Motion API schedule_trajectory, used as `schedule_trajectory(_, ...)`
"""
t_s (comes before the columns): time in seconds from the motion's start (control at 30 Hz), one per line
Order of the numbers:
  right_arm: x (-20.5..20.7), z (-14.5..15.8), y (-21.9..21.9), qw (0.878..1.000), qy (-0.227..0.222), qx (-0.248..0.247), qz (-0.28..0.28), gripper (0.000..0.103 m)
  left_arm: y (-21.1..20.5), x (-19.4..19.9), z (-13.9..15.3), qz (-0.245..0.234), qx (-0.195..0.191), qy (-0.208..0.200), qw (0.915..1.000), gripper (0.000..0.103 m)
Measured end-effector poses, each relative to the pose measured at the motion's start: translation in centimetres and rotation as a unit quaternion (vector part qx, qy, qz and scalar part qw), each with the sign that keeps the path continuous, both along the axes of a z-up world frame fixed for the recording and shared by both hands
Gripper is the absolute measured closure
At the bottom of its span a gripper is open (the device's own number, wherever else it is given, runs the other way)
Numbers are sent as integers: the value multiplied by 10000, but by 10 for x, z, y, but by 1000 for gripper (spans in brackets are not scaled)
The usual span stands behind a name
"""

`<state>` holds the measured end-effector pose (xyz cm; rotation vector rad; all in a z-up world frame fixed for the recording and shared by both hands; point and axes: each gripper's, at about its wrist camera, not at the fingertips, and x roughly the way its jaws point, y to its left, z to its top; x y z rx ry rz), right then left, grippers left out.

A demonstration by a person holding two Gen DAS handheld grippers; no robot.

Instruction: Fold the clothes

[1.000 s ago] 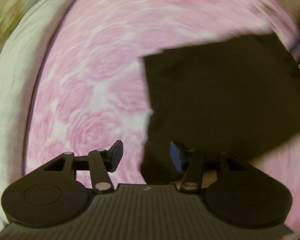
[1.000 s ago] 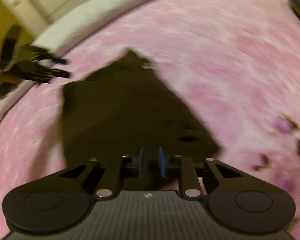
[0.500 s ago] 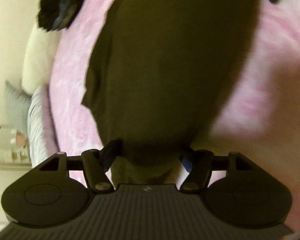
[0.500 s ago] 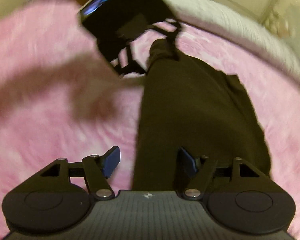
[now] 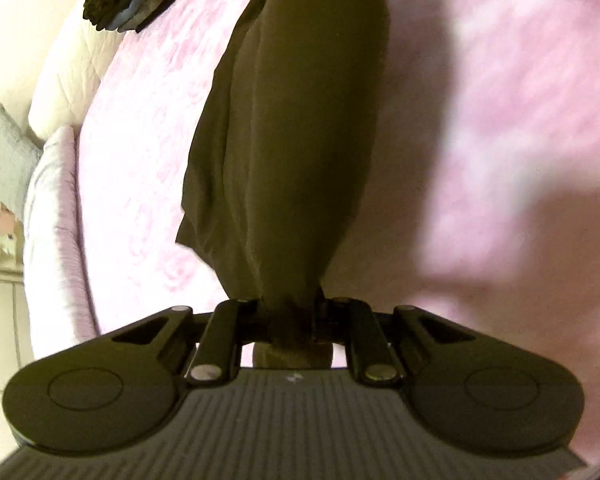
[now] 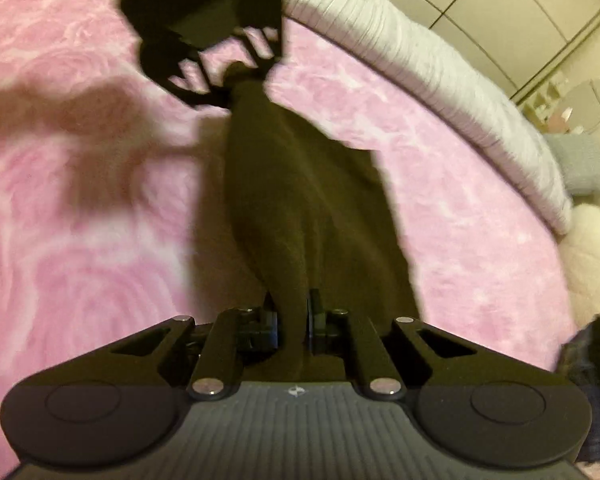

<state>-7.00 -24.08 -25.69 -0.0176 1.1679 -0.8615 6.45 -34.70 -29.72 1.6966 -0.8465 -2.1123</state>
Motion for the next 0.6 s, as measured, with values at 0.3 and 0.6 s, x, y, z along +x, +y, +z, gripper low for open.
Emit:
schedule_trajectory(0.3, -15, -46, 67, 9951, 914, 119, -368, 44, 64, 1, -44, 201, -444, -160, 9987, 61)
schedule_trajectory(0.6, 71, -55, 78, 9939, 550, -915, 293, 33, 73, -7, -46, -441, -936, 291, 9942, 51)
